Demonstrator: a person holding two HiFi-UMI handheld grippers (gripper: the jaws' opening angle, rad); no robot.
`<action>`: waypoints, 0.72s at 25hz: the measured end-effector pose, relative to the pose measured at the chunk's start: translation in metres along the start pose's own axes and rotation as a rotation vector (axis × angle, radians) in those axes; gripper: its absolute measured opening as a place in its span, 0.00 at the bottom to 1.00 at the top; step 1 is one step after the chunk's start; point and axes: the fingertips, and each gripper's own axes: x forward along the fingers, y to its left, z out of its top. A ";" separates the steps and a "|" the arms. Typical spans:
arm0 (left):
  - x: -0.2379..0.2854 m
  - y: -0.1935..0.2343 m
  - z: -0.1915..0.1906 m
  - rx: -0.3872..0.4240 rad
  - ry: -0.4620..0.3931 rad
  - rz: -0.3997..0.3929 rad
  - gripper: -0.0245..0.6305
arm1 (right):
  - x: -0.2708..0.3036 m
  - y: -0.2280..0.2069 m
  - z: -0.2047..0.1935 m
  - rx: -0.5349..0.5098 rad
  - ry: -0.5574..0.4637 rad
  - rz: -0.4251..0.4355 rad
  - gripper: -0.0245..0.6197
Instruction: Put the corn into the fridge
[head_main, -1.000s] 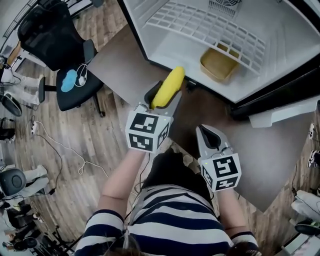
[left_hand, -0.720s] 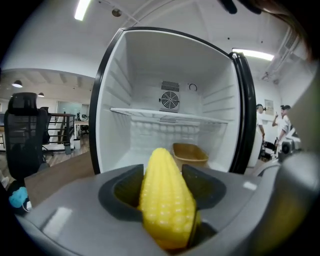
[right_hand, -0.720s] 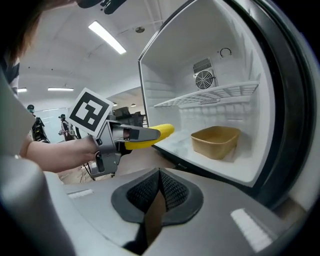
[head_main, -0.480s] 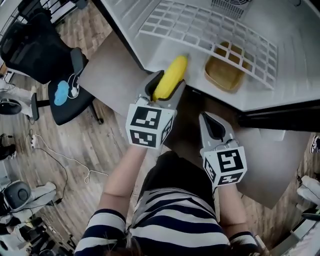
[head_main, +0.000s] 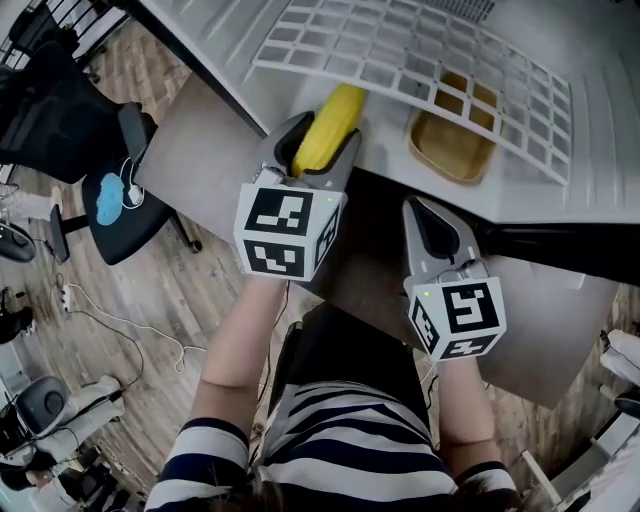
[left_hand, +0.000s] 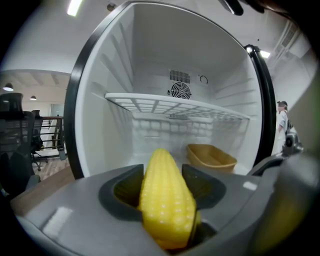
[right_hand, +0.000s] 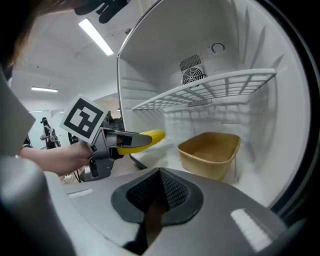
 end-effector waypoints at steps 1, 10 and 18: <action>0.004 0.001 0.001 0.007 0.001 -0.004 0.04 | 0.003 -0.001 -0.001 0.004 -0.001 -0.002 0.04; 0.027 -0.002 0.015 0.053 0.003 -0.035 0.04 | 0.011 -0.004 -0.003 0.021 0.007 -0.026 0.04; 0.055 0.005 0.008 0.102 0.057 -0.021 0.04 | 0.022 -0.009 -0.013 0.021 0.020 -0.027 0.04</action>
